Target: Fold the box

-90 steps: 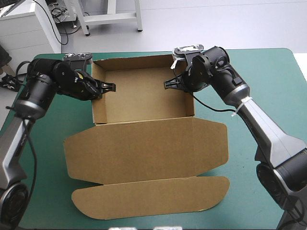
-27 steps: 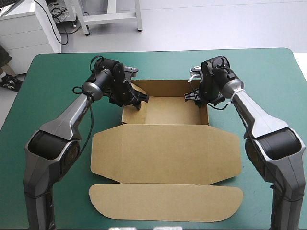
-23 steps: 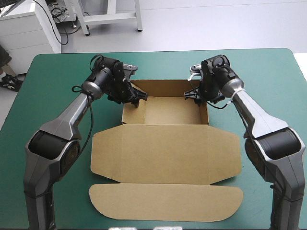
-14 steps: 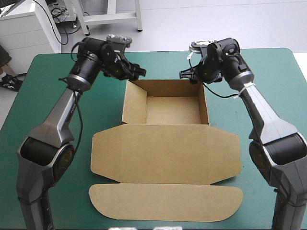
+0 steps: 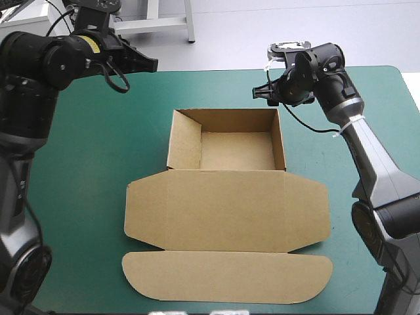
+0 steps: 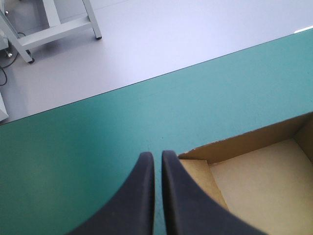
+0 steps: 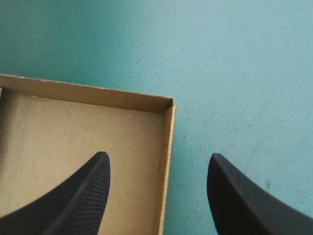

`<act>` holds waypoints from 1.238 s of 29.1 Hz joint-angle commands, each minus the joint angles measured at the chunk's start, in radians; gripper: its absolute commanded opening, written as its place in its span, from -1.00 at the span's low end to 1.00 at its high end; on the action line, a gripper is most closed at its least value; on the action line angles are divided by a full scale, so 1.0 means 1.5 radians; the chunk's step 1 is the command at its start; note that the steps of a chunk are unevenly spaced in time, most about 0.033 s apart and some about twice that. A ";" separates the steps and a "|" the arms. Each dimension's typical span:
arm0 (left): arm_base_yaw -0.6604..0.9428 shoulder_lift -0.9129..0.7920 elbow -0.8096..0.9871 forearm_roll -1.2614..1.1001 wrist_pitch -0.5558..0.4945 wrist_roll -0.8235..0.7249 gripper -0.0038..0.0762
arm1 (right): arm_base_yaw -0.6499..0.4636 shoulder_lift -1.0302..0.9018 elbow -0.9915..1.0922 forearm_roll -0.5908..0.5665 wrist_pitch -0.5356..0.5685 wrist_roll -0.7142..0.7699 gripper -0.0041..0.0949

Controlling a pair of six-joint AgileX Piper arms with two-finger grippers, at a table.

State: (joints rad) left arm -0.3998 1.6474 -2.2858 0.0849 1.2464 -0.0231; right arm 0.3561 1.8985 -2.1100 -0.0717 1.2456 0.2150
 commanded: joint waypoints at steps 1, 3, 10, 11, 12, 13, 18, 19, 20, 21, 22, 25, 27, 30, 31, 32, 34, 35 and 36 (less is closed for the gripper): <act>-0.001 -0.090 0.058 0.021 0.031 0.011 -0.92 | -0.006 -0.044 0.019 0.001 0.007 -0.003 0.18; -0.001 -0.145 0.139 0.053 0.031 0.011 -0.92 | -0.006 -0.047 0.054 0.000 0.007 -0.003 0.18; -0.001 -0.333 0.460 0.060 -0.004 0.008 -0.92 | -0.006 -0.037 0.120 0.042 0.006 -0.003 0.18; -0.001 -0.361 0.501 0.062 -0.014 -0.003 -0.92 | -0.006 -0.034 0.122 0.040 0.006 -0.003 0.18; -0.001 -0.379 0.539 0.062 -0.020 -0.012 -0.92 | -0.006 -0.031 0.123 0.040 0.006 -0.003 0.18; -0.001 -0.397 0.568 0.060 -0.026 -0.015 -0.92 | -0.006 -0.028 0.123 0.040 0.006 -0.003 0.18; -0.001 -0.507 0.730 -0.002 -0.081 -0.015 -0.92 | -0.006 -0.004 0.128 0.029 0.006 -0.006 0.18; -0.001 -0.528 0.762 -0.018 -0.092 -0.015 -0.92 | -0.006 0.004 0.128 0.031 0.006 -0.006 0.18; -0.001 -0.548 0.793 -0.032 -0.100 -0.015 -0.92 | -0.006 0.009 0.128 0.031 0.006 -0.006 0.18; -0.001 -0.563 0.823 -0.044 -0.103 -0.010 -0.92 | -0.006 0.015 0.128 0.032 0.006 -0.006 0.18; -0.001 -0.582 0.853 -0.057 -0.104 -0.006 -0.92 | -0.006 0.023 0.128 0.034 0.006 -0.006 0.17; -0.001 -0.628 0.932 -0.057 -0.106 -0.004 -0.92 | -0.006 0.040 0.128 0.034 0.006 -0.006 0.15; -0.001 -0.655 0.979 -0.057 -0.111 -0.004 -0.92 | -0.006 0.051 0.128 0.033 0.006 -0.006 0.09; -0.001 -0.694 1.050 -0.080 -0.124 -0.004 -0.92 | -0.006 0.062 0.128 0.034 0.006 -0.006 -0.07; -0.001 -0.705 1.072 -0.083 -0.132 -0.004 -0.92 | -0.006 0.065 0.128 0.034 0.006 -0.006 -0.15; -0.001 -0.716 1.092 -0.083 -0.139 -0.004 -0.92 | -0.006 0.067 0.128 0.034 0.006 -0.006 -0.25; -0.001 -0.734 1.124 -0.080 -0.154 -0.004 -0.92 | -0.006 0.067 0.128 0.034 0.006 -0.012 -0.52; -0.001 -0.743 1.139 -0.079 -0.160 -0.004 -0.92 | -0.006 0.067 0.128 0.034 0.006 -0.017 -0.66; -0.001 -0.756 1.158 -0.079 -0.175 -0.004 -0.92 | -0.006 0.067 0.128 0.034 0.006 -0.021 -0.96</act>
State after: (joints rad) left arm -0.3998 0.5334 -0.5633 -0.0256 1.0643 -0.0307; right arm 0.3550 2.0582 -1.8938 -0.0153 1.2351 0.2003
